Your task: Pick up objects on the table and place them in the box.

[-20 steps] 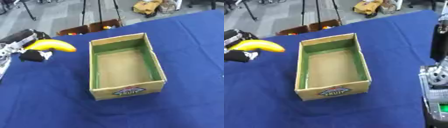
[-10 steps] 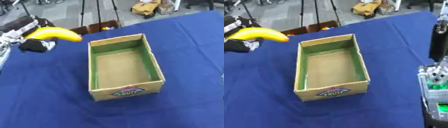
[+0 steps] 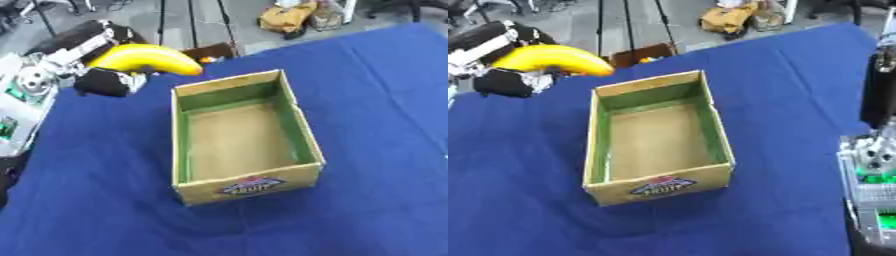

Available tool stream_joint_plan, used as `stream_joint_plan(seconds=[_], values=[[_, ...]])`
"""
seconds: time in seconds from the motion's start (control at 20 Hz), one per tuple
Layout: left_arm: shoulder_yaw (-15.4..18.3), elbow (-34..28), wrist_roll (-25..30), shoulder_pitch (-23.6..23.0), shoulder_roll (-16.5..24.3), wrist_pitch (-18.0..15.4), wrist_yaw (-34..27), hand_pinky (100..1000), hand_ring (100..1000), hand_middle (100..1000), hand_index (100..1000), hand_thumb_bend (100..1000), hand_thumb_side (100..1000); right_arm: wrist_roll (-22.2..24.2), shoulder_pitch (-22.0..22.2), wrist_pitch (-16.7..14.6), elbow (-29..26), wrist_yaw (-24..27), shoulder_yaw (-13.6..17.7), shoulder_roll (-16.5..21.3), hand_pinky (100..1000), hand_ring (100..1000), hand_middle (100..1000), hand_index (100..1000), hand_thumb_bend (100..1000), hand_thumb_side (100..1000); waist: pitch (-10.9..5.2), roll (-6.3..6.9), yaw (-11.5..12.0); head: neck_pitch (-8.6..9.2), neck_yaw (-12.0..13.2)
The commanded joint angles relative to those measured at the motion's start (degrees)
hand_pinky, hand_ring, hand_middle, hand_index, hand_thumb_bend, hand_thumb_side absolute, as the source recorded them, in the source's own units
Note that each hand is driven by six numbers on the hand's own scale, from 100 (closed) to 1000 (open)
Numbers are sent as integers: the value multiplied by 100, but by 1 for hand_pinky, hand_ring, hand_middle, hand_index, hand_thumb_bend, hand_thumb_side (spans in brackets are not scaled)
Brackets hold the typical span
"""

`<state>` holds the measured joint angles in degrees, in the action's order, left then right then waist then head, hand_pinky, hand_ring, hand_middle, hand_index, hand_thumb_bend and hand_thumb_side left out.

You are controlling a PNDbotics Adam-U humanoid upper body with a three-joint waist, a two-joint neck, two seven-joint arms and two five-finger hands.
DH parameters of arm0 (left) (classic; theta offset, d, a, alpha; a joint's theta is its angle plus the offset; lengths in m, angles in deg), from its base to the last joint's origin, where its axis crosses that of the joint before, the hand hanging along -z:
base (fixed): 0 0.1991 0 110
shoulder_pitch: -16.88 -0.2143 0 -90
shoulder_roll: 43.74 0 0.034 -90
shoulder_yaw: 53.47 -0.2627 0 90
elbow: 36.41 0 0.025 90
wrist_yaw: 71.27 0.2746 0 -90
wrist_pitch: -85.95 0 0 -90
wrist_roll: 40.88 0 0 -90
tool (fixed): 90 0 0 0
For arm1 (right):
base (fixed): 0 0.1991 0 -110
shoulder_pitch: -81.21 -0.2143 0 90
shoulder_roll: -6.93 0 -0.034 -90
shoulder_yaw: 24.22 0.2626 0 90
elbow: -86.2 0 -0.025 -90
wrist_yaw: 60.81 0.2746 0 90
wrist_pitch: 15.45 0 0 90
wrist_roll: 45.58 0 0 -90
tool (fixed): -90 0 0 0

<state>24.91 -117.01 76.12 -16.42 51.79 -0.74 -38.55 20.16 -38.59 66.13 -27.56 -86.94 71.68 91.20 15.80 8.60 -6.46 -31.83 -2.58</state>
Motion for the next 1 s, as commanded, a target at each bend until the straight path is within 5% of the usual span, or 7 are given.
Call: stream_joint_plan(seconds=[0.05,0.6,1.0], values=[[-51,-43,-236,151,8,-2,-164,100,215,385,542,100,365,-7,-105,-19,-83,-15,-22,26,809,852,648,923,100,1000,-134,-27,-18,86,15],[-354,498,-931,153,-440,-110,-573,100,203,373,531,100,385,-28,-133,-35,-83,18,-44,35,811,853,645,924,100,1000,-65,63,-155,197,-38],[-407,1091,-1399,204,-917,-148,545,100,208,377,531,100,358,-38,-156,-42,-83,42,-46,34,811,853,644,924,100,1000,-24,57,-187,287,45]])
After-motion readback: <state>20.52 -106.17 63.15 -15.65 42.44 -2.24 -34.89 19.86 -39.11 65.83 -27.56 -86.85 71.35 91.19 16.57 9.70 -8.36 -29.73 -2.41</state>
